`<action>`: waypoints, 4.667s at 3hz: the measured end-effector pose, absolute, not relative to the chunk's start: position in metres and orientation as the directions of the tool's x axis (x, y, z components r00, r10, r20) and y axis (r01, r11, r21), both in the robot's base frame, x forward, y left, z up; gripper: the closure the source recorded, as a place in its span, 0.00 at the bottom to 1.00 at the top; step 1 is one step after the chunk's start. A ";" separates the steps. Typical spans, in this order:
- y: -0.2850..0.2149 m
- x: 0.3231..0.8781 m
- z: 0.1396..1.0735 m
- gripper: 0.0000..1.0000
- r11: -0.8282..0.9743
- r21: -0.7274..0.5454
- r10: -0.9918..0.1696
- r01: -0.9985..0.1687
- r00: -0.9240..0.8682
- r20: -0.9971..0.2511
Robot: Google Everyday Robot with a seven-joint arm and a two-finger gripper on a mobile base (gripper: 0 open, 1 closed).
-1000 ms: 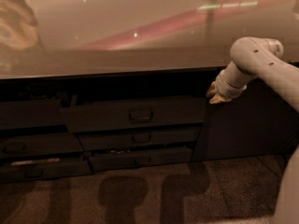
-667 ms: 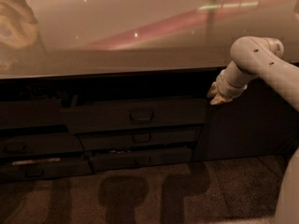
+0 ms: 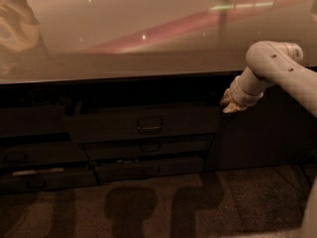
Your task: Open top drawer
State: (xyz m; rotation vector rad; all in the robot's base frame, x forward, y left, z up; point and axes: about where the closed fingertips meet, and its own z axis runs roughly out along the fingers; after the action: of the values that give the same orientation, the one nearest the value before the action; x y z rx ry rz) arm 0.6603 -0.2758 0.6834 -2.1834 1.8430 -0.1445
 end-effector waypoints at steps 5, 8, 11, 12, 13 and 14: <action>-0.286 0.584 0.700 1.00 -0.231 -0.466 -0.959 -0.854 0.280 -0.037; -0.305 0.554 0.674 0.81 -0.189 -0.478 -0.969 -0.858 0.241 -0.051; -0.285 0.603 0.688 0.38 -0.137 -0.461 -0.983 -0.877 0.177 -0.045; -0.281 0.611 0.690 0.62 -0.131 -0.460 -0.985 -0.878 0.170 -0.043; -0.277 0.615 0.691 0.85 -0.131 -0.460 -0.985 -0.878 0.167 -0.040; -0.263 0.623 0.697 1.00 -0.150 -0.463 -0.985 -0.874 0.171 -0.004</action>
Offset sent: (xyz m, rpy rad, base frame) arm -0.2855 -0.0528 -0.1912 -0.0193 -0.0626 0.1177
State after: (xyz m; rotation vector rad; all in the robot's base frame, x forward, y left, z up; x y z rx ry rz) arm 0.6235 -0.2626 0.6973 -2.0954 1.7642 -0.4287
